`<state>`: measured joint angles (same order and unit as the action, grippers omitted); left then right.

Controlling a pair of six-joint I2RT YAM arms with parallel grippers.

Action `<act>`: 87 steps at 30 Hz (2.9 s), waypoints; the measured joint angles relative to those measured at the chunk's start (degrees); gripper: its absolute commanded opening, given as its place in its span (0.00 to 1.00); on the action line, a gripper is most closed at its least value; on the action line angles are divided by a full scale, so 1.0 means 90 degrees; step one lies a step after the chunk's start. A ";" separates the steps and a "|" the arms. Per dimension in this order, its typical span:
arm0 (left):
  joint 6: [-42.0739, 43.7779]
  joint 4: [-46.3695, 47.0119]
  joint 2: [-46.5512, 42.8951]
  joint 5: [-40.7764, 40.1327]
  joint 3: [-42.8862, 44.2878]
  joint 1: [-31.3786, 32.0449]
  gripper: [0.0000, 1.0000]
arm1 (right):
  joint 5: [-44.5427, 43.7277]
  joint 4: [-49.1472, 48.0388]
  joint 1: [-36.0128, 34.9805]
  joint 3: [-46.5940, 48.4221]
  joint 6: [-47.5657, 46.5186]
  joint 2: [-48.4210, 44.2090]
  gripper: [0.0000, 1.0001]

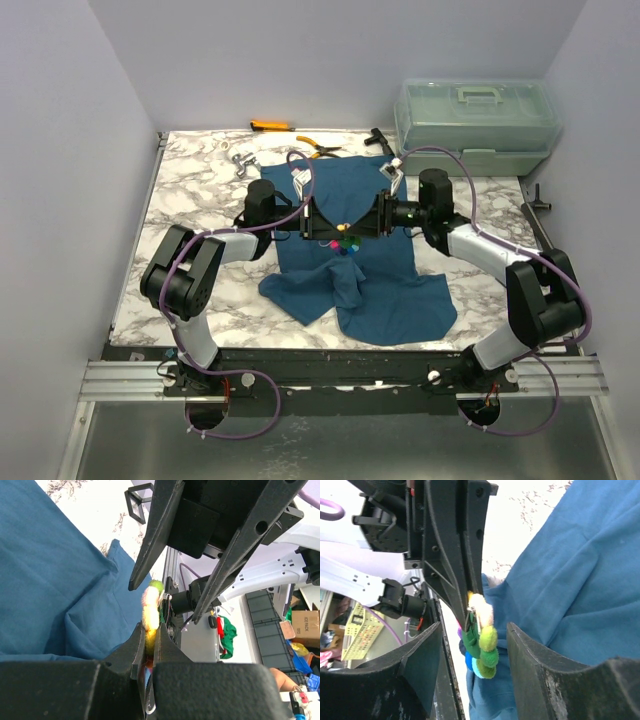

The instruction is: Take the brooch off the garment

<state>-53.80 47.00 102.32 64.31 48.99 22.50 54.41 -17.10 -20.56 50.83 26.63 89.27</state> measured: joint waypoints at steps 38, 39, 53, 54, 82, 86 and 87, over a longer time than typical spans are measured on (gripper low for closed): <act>-0.1447 0.2108 0.0051 0.0372 0.0007 0.0051 0.31 | 0.1333 -0.3087 0.0415 -0.0894 0.2589 0.0085 0.01; -0.1440 0.2113 0.0058 0.0372 0.0007 0.0051 0.38 | 0.1328 -0.3036 0.0415 -0.0894 0.2528 0.0078 0.01; -0.1426 0.1877 0.0131 0.0355 0.0010 -0.0284 0.99 | 0.1107 -0.0347 0.0464 -0.0447 0.0440 -0.0631 0.00; -0.1409 0.1858 0.0136 0.0347 0.0007 -0.0374 0.99 | 0.1039 0.0029 0.0491 -0.0333 0.0136 -0.0680 0.01; 0.3381 -0.5459 -0.0153 -0.1438 0.1610 -0.1219 0.99 | -0.3534 0.7087 0.1807 0.1049 -0.6438 -0.3055 0.01; 0.3990 -0.6409 -0.0452 -0.1889 0.1824 -0.1219 0.99 | -0.4473 0.7397 0.1807 0.0612 -0.6866 -0.3570 0.00; 0.4107 -0.6611 -0.0493 -0.1994 0.1911 -0.1219 0.99 | -0.4707 0.7465 0.1809 0.0471 -0.6931 -0.3667 0.01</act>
<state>-16.84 -12.49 97.89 46.37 66.19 11.53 12.05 50.09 -4.27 55.07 -35.75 56.27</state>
